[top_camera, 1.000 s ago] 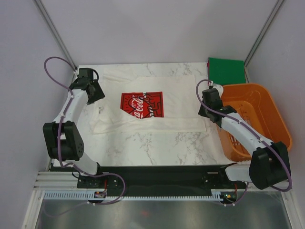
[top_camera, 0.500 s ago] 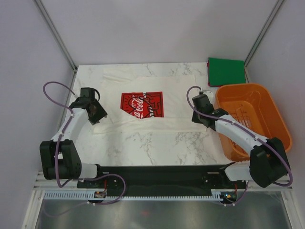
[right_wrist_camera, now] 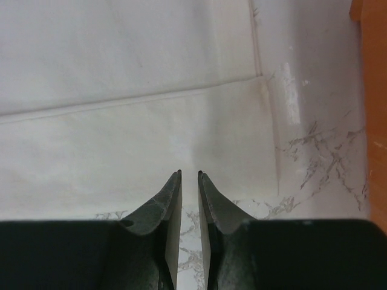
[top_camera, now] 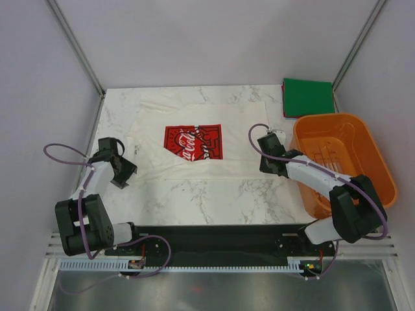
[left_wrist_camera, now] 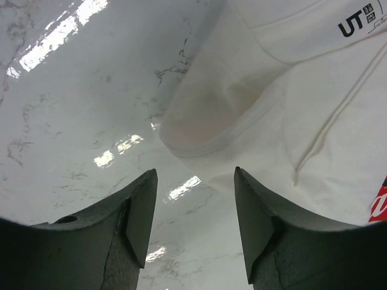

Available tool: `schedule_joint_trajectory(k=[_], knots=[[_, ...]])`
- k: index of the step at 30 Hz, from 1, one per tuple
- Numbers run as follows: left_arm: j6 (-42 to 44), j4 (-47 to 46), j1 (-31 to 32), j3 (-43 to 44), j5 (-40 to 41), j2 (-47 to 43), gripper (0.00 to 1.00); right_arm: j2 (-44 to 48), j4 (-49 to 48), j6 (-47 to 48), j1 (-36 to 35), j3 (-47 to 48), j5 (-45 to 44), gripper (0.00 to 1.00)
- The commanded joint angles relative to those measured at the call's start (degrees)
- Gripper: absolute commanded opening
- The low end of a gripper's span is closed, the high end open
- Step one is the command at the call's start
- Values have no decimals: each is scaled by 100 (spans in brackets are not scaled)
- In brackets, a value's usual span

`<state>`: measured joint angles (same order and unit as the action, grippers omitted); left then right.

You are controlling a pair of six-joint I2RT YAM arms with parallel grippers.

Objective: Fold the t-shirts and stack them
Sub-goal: Fold the tshirt

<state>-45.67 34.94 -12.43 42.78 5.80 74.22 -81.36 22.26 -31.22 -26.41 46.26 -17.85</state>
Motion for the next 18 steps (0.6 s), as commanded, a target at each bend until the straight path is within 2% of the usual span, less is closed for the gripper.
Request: schedule_joint_trajectory(k=[1, 7, 9, 16, 17, 18], knots=[[-346, -356, 3, -182, 61, -21, 61, -151, -257, 81, -22, -29, -8, 24], [-469, -760, 3, -534, 316, -12, 60, -353, -406, 134, -22, -126, -105, 24], [-443, -830, 3, -526, 360, 32, 51, -476, -424, 169, -22, -152, -140, 24], [-416, -831, 3, -376, 360, -21, 51, -653, -65, 125, -13, -258, -729, 22], [-25, -831, 3, -402, 856, -56, 3, -662, -12, 64, -22, -267, -781, 22], [-30, -831, 3, -455, 905, -82, 2, -644, 24, 72, -13, -258, -799, 22]])
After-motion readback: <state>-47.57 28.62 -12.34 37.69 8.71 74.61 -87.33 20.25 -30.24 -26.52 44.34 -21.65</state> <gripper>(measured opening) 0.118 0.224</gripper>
